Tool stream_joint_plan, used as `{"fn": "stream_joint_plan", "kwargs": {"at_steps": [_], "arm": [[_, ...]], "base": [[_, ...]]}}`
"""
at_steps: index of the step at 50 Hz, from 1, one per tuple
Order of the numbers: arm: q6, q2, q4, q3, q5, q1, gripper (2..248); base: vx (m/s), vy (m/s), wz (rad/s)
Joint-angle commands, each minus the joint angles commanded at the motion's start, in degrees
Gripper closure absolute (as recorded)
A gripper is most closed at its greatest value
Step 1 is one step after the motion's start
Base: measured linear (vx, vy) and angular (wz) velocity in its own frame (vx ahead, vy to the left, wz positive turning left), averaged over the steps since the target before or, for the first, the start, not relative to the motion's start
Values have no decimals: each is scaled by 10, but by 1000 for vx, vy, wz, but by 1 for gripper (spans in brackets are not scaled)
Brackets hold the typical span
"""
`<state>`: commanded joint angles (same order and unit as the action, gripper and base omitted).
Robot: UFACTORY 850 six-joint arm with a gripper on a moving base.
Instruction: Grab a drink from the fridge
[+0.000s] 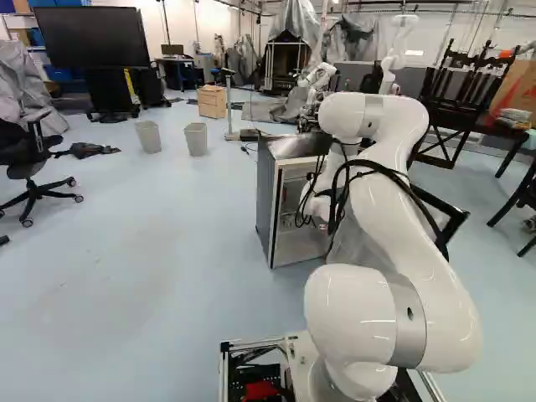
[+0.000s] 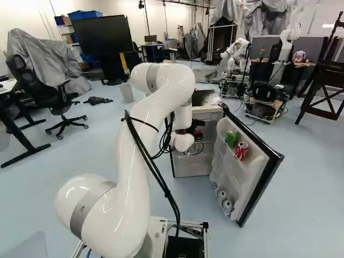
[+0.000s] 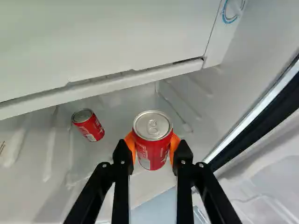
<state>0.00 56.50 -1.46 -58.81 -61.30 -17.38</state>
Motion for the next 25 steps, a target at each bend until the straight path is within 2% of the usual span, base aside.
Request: {"fn": "stream_joint_plan", "kwargs": {"at_steps": [25], "arm": [[0,-41,0,70,0,3,156]], "base": [[0,0,0]]}}
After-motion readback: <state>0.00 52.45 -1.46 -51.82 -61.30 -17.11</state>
